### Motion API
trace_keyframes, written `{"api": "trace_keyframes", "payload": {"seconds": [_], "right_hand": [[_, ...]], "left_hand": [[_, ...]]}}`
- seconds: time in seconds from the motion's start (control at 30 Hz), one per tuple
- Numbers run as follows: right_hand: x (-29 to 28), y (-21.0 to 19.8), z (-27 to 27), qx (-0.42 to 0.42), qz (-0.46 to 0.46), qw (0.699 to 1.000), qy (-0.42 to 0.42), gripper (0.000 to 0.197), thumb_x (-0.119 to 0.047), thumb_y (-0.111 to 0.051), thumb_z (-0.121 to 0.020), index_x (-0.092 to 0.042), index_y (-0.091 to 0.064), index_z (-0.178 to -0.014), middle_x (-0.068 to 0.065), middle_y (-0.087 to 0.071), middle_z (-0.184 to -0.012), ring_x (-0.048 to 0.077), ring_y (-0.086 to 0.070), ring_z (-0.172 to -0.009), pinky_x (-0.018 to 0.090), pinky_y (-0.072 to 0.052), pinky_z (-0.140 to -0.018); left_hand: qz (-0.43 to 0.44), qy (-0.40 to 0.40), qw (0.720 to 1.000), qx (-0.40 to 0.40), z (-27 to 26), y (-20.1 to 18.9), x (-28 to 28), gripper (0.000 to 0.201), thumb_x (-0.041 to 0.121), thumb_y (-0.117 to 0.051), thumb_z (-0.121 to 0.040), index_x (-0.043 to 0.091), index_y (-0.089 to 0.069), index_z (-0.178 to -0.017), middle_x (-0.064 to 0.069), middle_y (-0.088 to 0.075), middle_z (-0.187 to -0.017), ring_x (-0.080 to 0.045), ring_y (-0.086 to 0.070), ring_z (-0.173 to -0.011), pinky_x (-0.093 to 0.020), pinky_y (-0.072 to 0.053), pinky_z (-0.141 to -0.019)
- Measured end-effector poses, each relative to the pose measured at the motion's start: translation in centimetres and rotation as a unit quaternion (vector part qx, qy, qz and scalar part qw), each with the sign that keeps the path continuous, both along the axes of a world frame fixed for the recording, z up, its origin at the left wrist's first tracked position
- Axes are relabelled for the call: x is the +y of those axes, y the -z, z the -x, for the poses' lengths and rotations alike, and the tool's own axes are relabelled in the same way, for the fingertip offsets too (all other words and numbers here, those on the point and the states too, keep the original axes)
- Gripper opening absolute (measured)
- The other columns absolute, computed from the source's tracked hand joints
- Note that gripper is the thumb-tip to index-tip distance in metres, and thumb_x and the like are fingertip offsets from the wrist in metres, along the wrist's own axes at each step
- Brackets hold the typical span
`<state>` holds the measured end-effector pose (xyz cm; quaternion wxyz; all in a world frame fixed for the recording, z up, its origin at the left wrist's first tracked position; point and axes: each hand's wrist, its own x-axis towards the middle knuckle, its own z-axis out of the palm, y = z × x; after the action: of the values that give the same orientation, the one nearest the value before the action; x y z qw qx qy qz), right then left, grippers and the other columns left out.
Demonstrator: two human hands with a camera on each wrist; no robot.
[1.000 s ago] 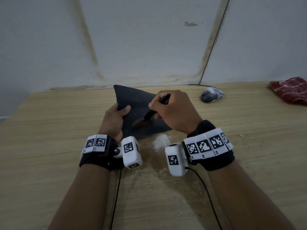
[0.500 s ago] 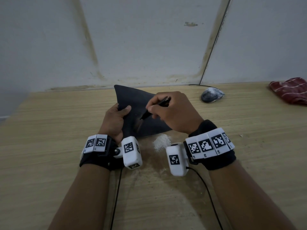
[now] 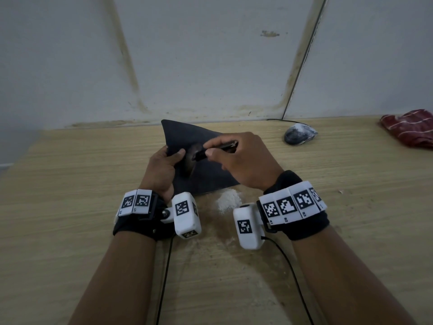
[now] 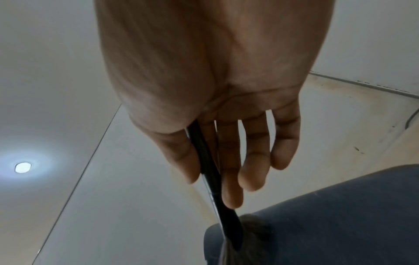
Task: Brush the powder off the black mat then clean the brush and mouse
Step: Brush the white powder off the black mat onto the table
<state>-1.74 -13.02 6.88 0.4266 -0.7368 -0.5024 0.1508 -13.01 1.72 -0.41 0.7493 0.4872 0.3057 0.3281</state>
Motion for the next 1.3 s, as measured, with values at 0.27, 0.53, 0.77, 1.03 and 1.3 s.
{"api": "trace_keyframes", "payload": {"seconds": [0.27, 0.53, 0.77, 1.03, 1.3], "right_hand": [[-0.3, -0.5, -0.8, 0.058, -0.047, 0.997, 0.036, 0.013, -0.016, -0.067, -0.089, -0.013, -0.076, -0.081, 0.002, -0.075, -0.072, 0.010, -0.069, -0.064, 0.034, -0.058, -0.074], [-0.1, -0.4, -0.8, 0.045, 0.036, 0.998, 0.006, 0.013, -0.017, -0.067, -0.088, -0.010, -0.077, -0.082, 0.004, -0.075, -0.069, 0.012, -0.072, -0.064, 0.034, -0.059, -0.075], [-0.2, -0.5, -0.5, 0.013, 0.035, 0.999, -0.014, 0.013, -0.021, -0.066, -0.093, -0.018, -0.078, -0.091, -0.003, -0.075, -0.075, -0.006, -0.062, -0.057, 0.011, -0.047, -0.062], [-0.3, -1.2, -1.0, 0.059, -0.007, 0.998, 0.025, 0.014, -0.018, -0.066, -0.091, -0.012, -0.077, -0.083, 0.000, -0.073, -0.066, -0.002, -0.061, -0.050, 0.015, -0.046, -0.062], [-0.4, -1.1, -1.1, 0.035, 0.076, 0.996, 0.026, 0.018, -0.018, -0.066, -0.086, -0.005, -0.076, -0.078, 0.012, -0.073, -0.064, 0.009, -0.063, -0.050, 0.017, -0.047, -0.054]], "left_hand": [[0.002, 0.008, 1.000, -0.009, 0.0, 0.0, 0.0, 0.020, 0.004, -0.050, -0.099, 0.008, -0.064, -0.113, -0.012, -0.074, -0.104, -0.025, -0.073, -0.089, -0.037, -0.060, -0.069], [0.017, 0.010, 1.000, -0.017, -0.1, 0.0, 0.1, 0.020, 0.003, -0.049, -0.099, 0.005, -0.063, -0.113, -0.018, -0.070, -0.113, -0.031, -0.071, -0.095, -0.045, -0.060, -0.082], [0.017, 0.008, 1.000, -0.016, -0.2, -0.2, 0.0, 0.027, 0.004, -0.048, -0.100, 0.001, -0.059, -0.124, -0.022, -0.066, -0.122, -0.035, -0.066, -0.106, -0.050, -0.054, -0.094], [0.019, 0.014, 0.999, -0.024, -0.2, -0.4, 0.2, 0.019, 0.004, -0.050, -0.099, 0.007, -0.063, -0.113, -0.016, -0.072, -0.108, -0.028, -0.072, -0.089, -0.040, -0.061, -0.072], [0.020, 0.003, 1.000, -0.018, -0.3, -0.2, 0.3, 0.020, 0.005, -0.051, -0.099, 0.006, -0.062, -0.115, -0.018, -0.071, -0.111, -0.033, -0.071, -0.095, -0.044, -0.061, -0.075]]}}
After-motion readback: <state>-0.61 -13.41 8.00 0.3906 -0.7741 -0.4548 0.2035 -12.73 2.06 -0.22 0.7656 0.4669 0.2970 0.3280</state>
